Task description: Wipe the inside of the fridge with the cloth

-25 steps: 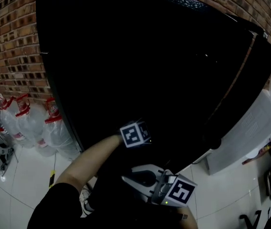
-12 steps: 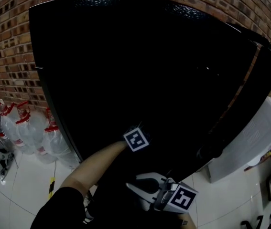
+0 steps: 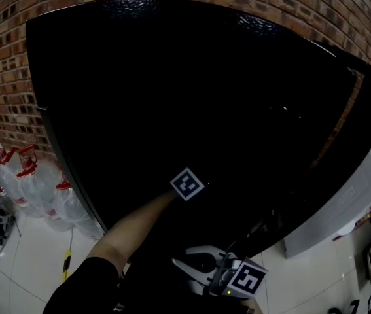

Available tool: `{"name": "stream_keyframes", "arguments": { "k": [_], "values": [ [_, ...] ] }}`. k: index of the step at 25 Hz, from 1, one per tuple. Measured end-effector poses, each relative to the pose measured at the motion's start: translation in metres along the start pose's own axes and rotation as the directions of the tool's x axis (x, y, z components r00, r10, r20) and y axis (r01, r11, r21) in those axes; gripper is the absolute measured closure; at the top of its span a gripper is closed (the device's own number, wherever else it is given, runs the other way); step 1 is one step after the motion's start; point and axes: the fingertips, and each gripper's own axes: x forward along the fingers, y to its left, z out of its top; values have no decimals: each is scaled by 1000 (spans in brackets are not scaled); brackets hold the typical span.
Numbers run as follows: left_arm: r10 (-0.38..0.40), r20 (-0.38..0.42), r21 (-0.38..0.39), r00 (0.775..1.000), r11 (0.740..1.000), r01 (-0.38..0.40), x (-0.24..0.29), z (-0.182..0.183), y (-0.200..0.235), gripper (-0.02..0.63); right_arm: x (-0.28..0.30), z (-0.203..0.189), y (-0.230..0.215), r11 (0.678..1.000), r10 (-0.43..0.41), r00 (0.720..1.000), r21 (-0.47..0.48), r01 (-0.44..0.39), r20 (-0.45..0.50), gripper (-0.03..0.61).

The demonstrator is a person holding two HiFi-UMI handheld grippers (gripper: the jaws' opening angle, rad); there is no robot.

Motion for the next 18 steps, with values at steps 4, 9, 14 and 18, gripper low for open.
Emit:
{"name": "stream_keyframes", "arguments": {
  "k": [4,9,14,18],
  "values": [
    [-13,6,-29,1000,999,14,5,2,7,558,-1,-4,-8,1000,-9,1000,17,9,0,574],
    [39,-6,-72,999,997,-39,12,1,22,558,3,-5,-13,1000,2,1000,22,-2,2,574],
    [144,-44,-101,989,984,-148,17,-4,41,558,2,-4,-16,1000,-9,1000,24,8,3,574],
    [207,-7,-243,978,949,-203,6,-10,60,558,-2,0,-18,998,-58,998,0,58,-9,574]
  ]
}}
